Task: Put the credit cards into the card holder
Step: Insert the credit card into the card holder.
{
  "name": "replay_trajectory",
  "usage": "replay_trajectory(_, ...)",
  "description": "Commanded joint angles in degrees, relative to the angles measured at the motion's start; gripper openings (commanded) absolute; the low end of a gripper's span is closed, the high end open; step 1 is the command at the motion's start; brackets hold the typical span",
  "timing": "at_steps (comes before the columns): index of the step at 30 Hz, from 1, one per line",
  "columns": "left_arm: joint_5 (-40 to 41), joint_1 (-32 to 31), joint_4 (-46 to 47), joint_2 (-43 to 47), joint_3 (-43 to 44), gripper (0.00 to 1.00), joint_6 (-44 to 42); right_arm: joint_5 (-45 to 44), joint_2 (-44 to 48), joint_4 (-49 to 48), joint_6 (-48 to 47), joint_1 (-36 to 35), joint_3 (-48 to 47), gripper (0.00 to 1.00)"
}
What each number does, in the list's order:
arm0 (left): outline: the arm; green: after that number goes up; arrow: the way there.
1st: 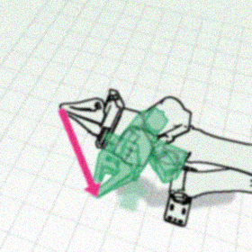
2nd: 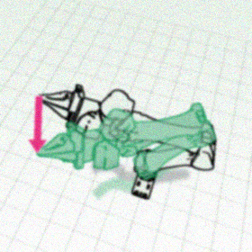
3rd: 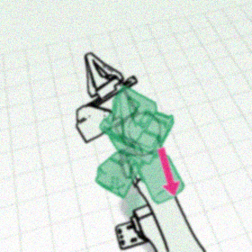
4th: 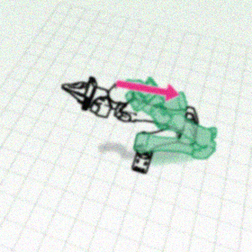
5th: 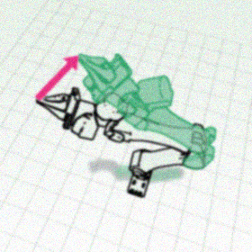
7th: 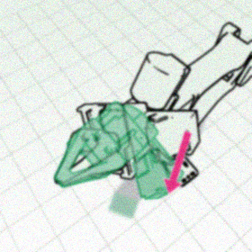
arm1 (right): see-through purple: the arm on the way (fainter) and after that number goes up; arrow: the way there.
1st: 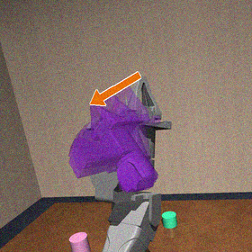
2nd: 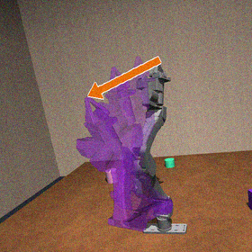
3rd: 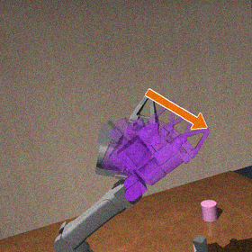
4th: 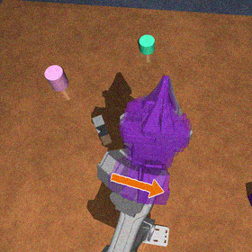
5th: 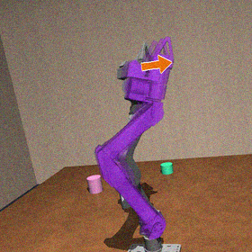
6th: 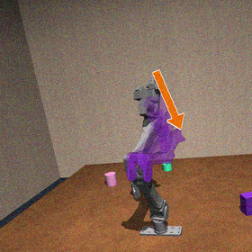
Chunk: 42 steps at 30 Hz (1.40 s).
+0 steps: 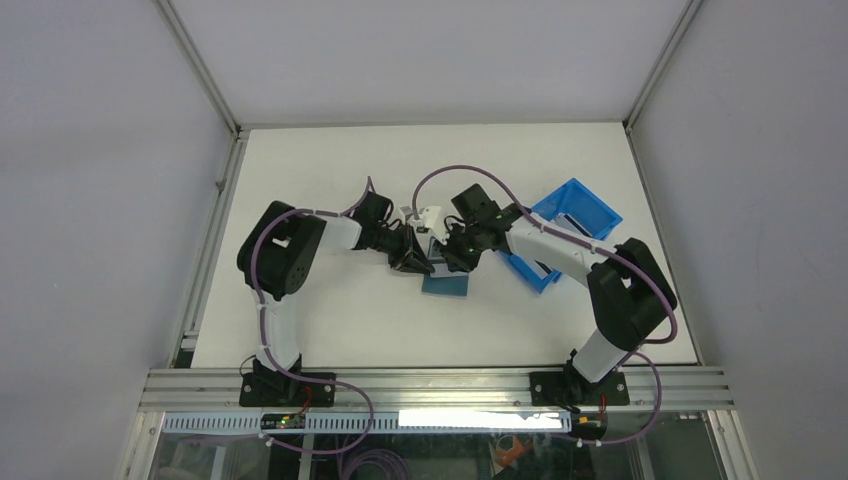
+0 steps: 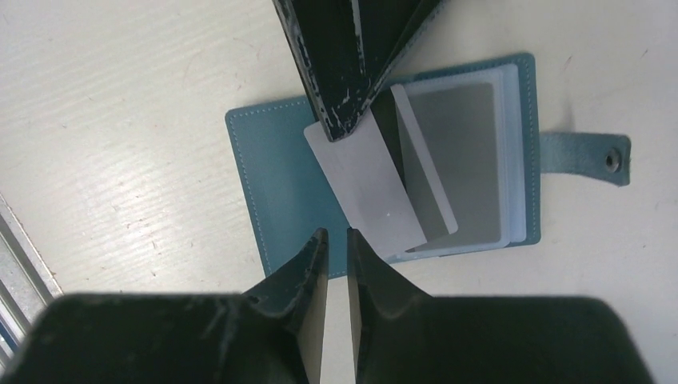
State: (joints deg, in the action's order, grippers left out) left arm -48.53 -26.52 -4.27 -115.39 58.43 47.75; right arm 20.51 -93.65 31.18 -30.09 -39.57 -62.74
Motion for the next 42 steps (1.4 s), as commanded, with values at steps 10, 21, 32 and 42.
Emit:
replay_trajectory(10, -0.8, 0.5, -8.5, -1.8, 5.4, 0.12, -2.8, -1.2, -1.3, -0.6, -2.9, -3.6, -3.3, 0.18)
replay_trajectory(21, -0.2, 0.2, -10.4, -2.4, 7.6, 0.18, -3.0, -1.7, -1.4, -1.5, -2.0, -3.7, -2.6, 0.18)
replay_trajectory(32, 1.0, -0.4, -11.3, -3.0, 8.4, 0.24, -2.8, 1.2, -1.1, -1.9, -2.3, -5.9, -1.6, 0.17)
replay_trajectory(42, 1.6, -0.4, -11.2, -3.4, 8.0, 0.25, -2.4, -12.5, -5.8, -9.3, -0.2, -11.7, -1.3, 0.14)
